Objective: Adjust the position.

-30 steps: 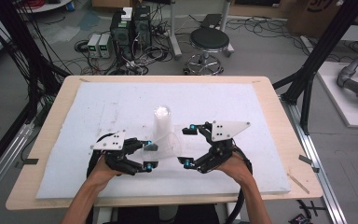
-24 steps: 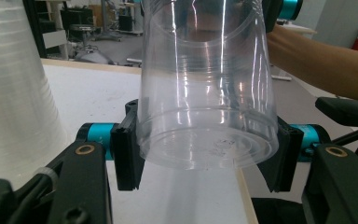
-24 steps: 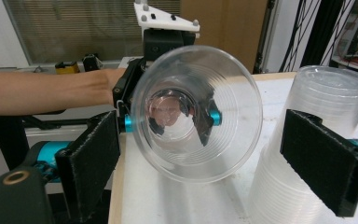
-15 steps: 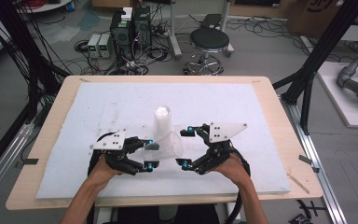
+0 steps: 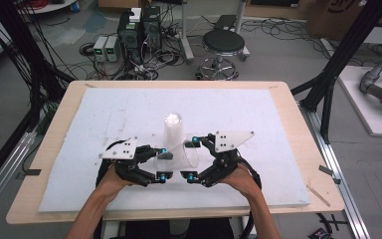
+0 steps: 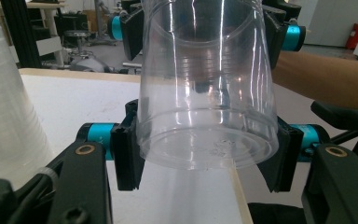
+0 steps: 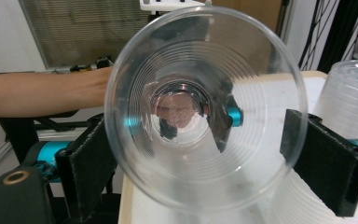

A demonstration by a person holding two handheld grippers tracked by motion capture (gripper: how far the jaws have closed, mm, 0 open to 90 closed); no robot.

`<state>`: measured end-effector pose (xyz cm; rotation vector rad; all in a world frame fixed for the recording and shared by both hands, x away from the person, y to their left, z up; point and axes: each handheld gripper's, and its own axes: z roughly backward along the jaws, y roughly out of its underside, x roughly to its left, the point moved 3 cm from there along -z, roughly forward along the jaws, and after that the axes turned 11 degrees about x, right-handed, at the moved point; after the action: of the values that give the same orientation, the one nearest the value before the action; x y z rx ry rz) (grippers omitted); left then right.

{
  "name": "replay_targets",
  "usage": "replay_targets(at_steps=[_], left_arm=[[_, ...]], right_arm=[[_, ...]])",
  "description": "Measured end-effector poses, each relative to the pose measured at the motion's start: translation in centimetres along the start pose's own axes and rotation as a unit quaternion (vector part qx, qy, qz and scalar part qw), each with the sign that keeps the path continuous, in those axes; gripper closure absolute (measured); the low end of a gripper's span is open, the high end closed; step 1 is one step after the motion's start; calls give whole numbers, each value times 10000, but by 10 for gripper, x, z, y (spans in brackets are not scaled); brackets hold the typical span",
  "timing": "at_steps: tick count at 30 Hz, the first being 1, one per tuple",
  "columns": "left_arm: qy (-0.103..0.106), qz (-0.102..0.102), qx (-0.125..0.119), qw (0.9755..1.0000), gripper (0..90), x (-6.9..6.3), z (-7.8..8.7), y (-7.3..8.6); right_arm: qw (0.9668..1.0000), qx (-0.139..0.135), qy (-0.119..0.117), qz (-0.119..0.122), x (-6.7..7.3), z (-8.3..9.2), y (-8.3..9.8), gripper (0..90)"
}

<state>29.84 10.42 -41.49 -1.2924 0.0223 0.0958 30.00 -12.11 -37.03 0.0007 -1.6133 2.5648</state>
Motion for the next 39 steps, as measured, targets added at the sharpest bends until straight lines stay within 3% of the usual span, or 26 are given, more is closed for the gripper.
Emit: replay_targets(at_steps=[7,11,15,24,25,26,27,28,30,36,39], left_arm=[[40,5,17,10000,419,-1,-2,0],[47,2,28,10000,419,-1,-2,0],[75,-14,31,10000,420,-2,-3,0],[113,9,33,9999,414,-2,-3,0],[124,204,15,9997,398,-1,-3,0],[67,495,49,9987,290,0,-4,-1],[-34,657,139,9977,119,1,-5,0],[-134,610,188,9979,16,2,-5,0],[-105,499,201,9985,18,0,-4,1],[-164,428,289,9985,18,-1,-1,1],[-359,402,455,9975,18,0,4,4]], right_arm=[[9999,48,-141,0,-1,-8,-2,126],[9997,31,-221,3,-1,-10,-3,166],[9996,-8,-263,78,-1,-9,-4,284],[9995,-69,-290,145,-1,-9,-4,326],[9995,-69,-294,122,-1,-8,-4,328],[9995,-57,-269,129,-1,-8,-4,328],[9996,-57,-262,122,-1,-8,-4,328],[9996,-48,-257,114,-1,-8,-4,328],[9996,-32,-243,112,-1,-8,-4,328],[9997,2,-211,87,-2,-6,-3,327],[9998,57,-152,88,-2,-5,-3,325]])
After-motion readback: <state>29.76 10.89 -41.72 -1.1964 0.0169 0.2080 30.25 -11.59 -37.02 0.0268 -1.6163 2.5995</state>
